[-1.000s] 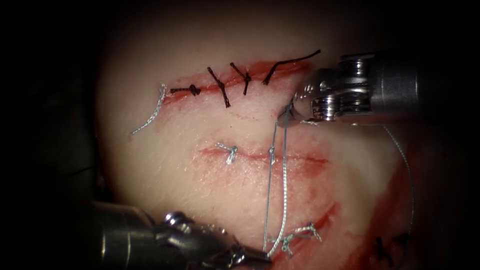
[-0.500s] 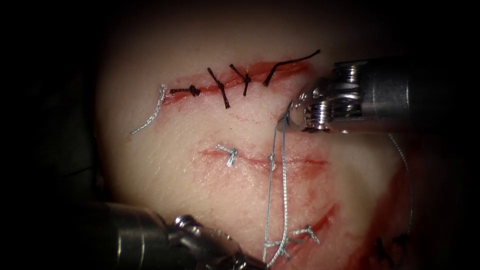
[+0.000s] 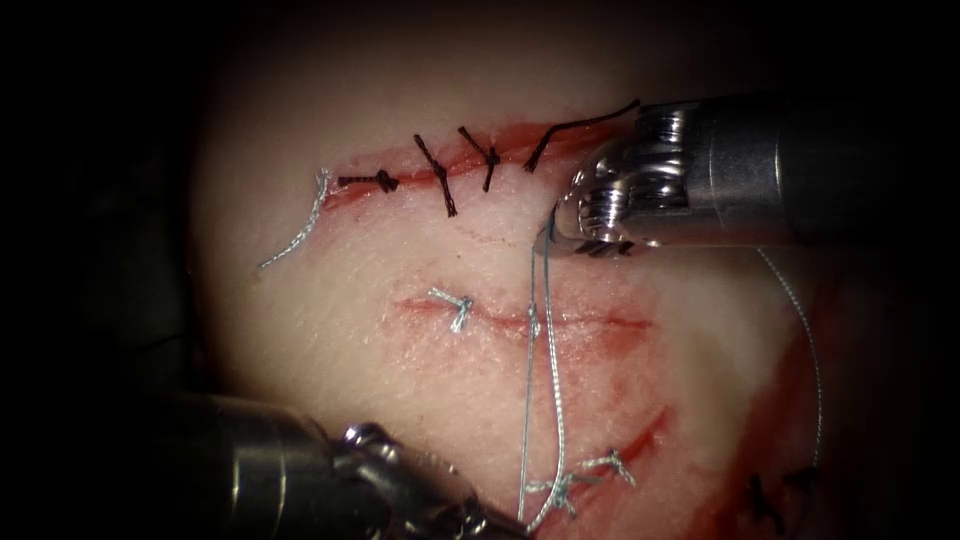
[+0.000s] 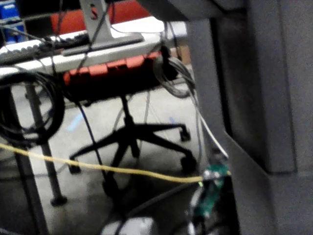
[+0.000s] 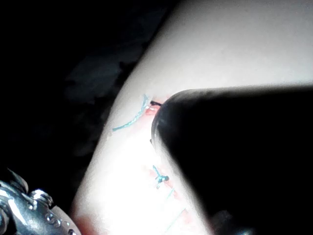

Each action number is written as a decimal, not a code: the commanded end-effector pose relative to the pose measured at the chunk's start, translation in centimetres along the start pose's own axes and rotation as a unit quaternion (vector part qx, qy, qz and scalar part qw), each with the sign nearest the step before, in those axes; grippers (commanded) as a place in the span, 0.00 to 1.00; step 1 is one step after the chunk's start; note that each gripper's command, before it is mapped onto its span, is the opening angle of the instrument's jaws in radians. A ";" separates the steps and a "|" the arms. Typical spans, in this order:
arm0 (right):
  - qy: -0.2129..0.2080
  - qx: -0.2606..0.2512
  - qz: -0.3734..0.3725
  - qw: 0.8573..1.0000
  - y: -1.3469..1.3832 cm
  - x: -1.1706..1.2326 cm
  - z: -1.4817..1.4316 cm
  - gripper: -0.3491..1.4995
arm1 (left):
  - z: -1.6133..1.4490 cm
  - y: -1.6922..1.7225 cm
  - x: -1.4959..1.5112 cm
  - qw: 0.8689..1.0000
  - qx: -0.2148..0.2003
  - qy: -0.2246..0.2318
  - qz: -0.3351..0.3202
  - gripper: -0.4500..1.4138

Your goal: Wound Closure

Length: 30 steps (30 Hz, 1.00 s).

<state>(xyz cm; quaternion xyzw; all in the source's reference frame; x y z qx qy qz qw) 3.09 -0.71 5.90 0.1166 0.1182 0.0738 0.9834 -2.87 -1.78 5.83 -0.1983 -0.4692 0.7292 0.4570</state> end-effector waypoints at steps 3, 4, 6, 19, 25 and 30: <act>-0.002 -0.002 -0.001 1.000 0.06 0.05 0.03 0.00 | 0.07 -0.01 0.00 1.000 0.000 -0.001 -0.002 0.00; -0.003 -0.004 -0.002 1.000 0.06 0.04 0.02 0.00 | 0.06 -0.01 0.02 1.000 0.000 0.001 -0.002 0.00; -0.015 0.027 0.011 0.999 0.04 0.00 0.01 0.00 | -0.03 0.03 0.10 1.000 -0.015 0.024 -0.003 0.00; 0.085 0.062 -0.006 0.994 -0.32 -0.31 -0.61 0.87 | -1.00 -0.04 0.83 0.972 -0.079 0.222 -0.006 0.00; 0.159 0.027 0.058 0.985 -0.42 -0.45 -1.05 0.81 | -1.11 -0.28 0.97 0.957 -0.087 0.276 -0.027 0.00; 0.285 0.033 0.183 0.940 -0.59 -0.47 -1.15 0.00 | -1.22 -0.37 1.14 0.942 -0.128 0.310 -0.034 0.00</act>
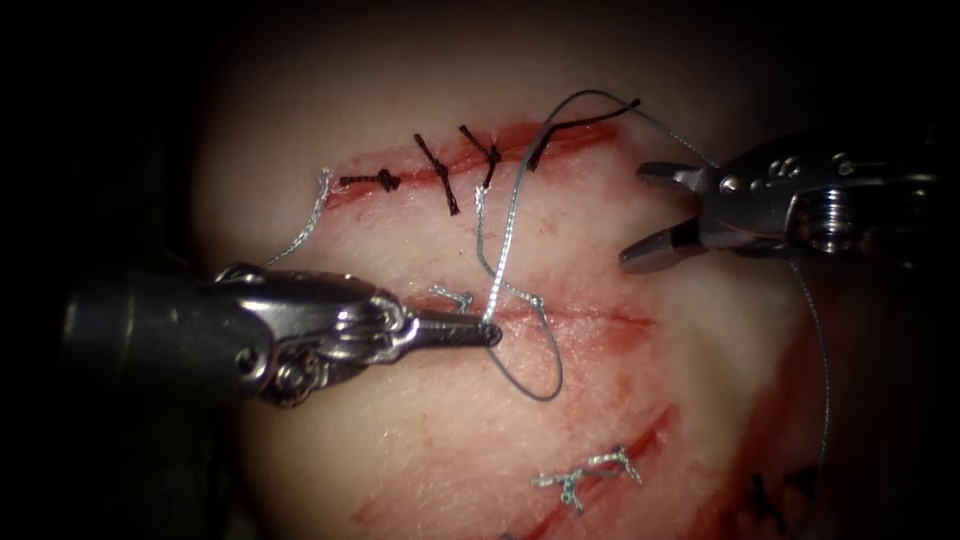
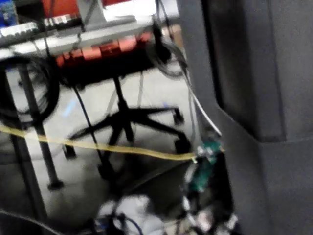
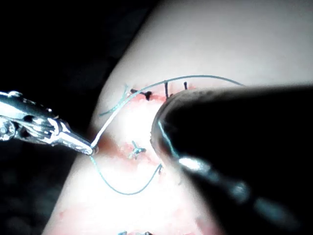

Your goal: Wound Closure

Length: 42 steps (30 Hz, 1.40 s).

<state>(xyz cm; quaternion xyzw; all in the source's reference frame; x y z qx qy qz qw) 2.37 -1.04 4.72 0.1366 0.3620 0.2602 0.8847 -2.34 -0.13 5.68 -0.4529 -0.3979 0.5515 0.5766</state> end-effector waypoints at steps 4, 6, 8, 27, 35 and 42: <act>0.149 0.056 0.108 0.981 -0.39 -0.23 0.33 0.00 | 0.10 -0.10 0.06 0.998 -0.059 0.016 -0.002 0.00; 0.168 0.074 0.104 0.977 -0.49 -0.27 0.48 0.00 | 0.14 -0.11 0.11 0.998 -0.067 0.006 -0.014 0.00; 0.183 0.107 0.095 0.973 -0.59 -0.35 0.67 0.00 | 0.19 -0.14 0.16 0.997 -0.078 0.002 -0.017 0.00; 0.276 0.223 0.069 0.932 -0.56 -0.36 0.86 0.00 | 0.22 -0.56 0.36 0.993 -0.115 -0.001 -0.024 0.00; 0.312 0.257 0.127 0.906 -0.57 -0.35 0.91 0.00 | 0.42 -0.85 0.06 1.000 -0.003 -0.027 0.011 0.00; 0.357 0.270 0.193 0.873 -0.60 -0.28 0.92 0.00 | 0.45 -0.95 0.00 0.998 0.040 -0.032 0.030 0.00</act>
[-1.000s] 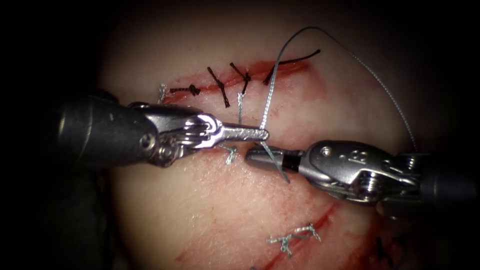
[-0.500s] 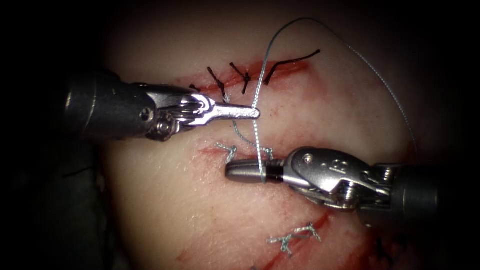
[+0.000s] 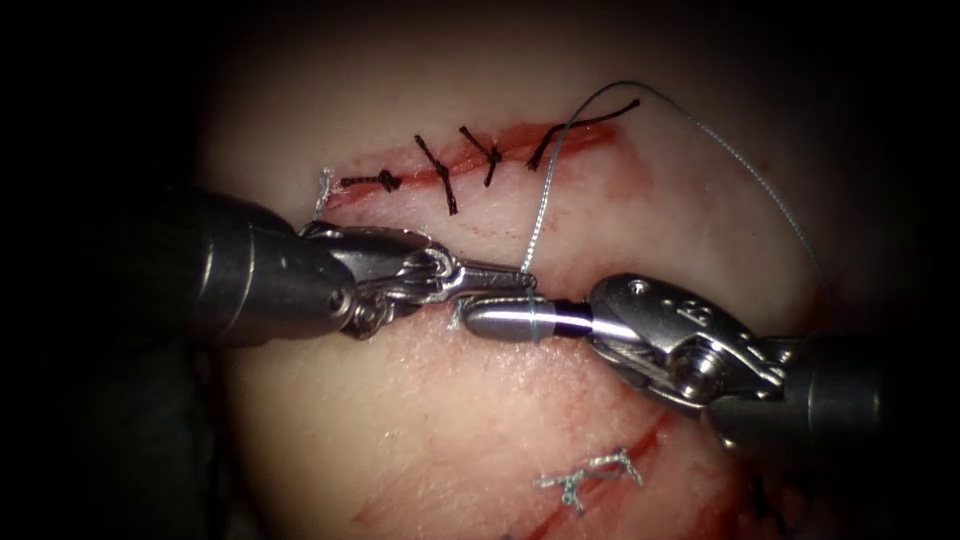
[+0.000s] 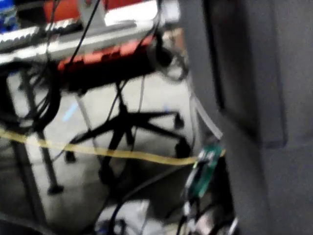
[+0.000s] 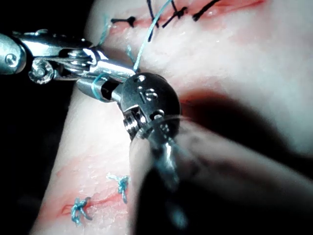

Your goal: Wound Closure

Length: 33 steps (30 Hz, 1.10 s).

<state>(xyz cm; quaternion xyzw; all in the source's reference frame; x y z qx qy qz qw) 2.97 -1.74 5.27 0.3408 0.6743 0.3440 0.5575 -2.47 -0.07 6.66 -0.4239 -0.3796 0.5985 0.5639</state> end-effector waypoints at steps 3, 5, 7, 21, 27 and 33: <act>0.025 -0.049 -0.003 0.999 0.02 0.02 0.10 0.00 | 0.01 -0.02 -0.06 1.000 0.024 0.002 0.001 0.00; 0.026 -0.084 -0.034 0.996 0.04 0.03 0.09 0.00 | -0.03 -0.01 -0.09 0.999 0.035 0.003 0.007 0.00; 0.022 -0.138 -0.066 0.988 0.07 0.00 0.04 0.00 | -0.07 0.01 -0.13 0.998 0.055 0.005 0.006 0.00; -0.010 -0.355 -0.119 0.927 0.15 -0.29 -0.07 0.00 | -0.14 0.20 -0.33 0.996 0.092 0.008 0.017 0.00; -0.052 -0.387 -0.108 0.914 0.16 -0.29 -0.07 0.00 | -0.08 0.27 -0.35 0.995 0.099 0.009 0.026 0.00; -0.106 -0.365 -0.080 0.922 0.15 -0.28 -0.04 0.00 | -0.05 0.29 -0.35 0.995 0.099 0.008 0.030 0.00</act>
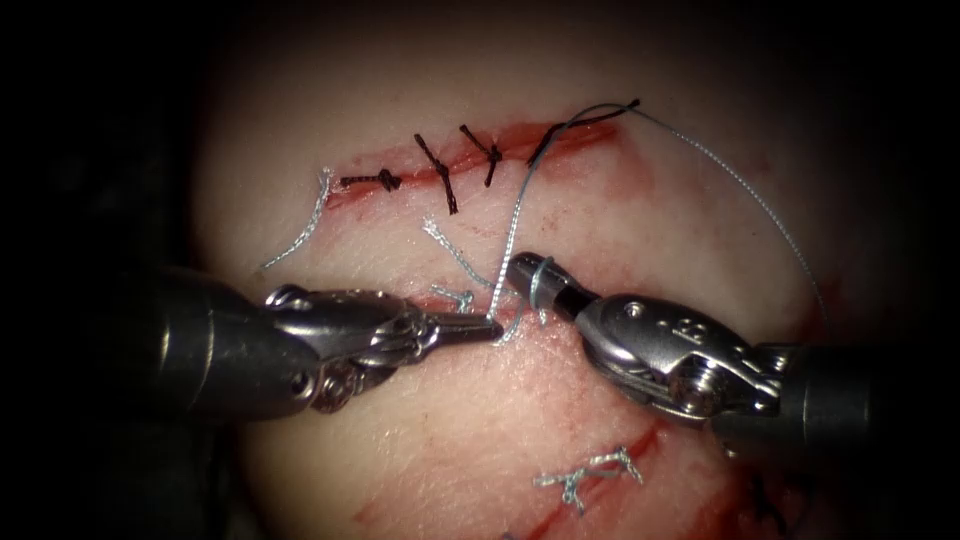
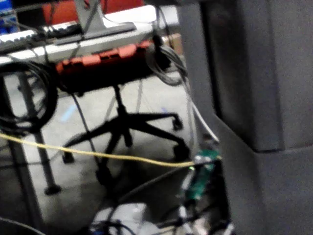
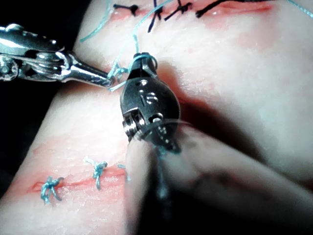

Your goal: Wound Closure

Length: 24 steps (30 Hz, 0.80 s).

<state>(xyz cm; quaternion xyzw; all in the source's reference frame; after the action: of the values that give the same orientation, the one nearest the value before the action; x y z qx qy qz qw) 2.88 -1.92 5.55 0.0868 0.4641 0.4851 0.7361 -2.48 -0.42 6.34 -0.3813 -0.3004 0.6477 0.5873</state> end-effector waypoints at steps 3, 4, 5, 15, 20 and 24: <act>-0.020 0.018 0.000 1.000 -0.12 0.08 0.10 0.00 | 0.09 -0.04 -0.03 1.000 -0.002 -0.001 0.000 0.00; -0.025 0.021 0.001 0.999 -0.14 0.10 0.11 0.00 | 0.09 -0.05 -0.04 1.000 0.000 -0.002 0.000 0.00; -0.032 0.021 -0.002 0.999 -0.16 0.13 0.12 0.00 | 0.10 -0.05 -0.05 1.000 0.001 -0.003 0.001 0.00; -0.097 0.009 -0.019 0.995 -0.10 0.09 0.22 0.00 | 0.14 -0.07 -0.06 1.000 0.004 -0.009 -0.004 0.00; -0.110 0.001 -0.023 0.994 -0.01 0.05 0.26 0.00 | 0.14 -0.05 -0.07 1.000 0.003 -0.014 -0.013 0.00; -0.112 0.000 -0.025 0.993 0.04 0.08 0.28 0.00 | 0.11 0.00 -0.07 1.000 0.006 -0.016 -0.015 0.00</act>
<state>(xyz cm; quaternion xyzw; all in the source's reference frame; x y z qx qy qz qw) 3.00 -1.75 5.66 0.1284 0.3802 0.4527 0.7963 -2.53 -0.47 6.35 -0.3627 -0.3122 0.6462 0.5946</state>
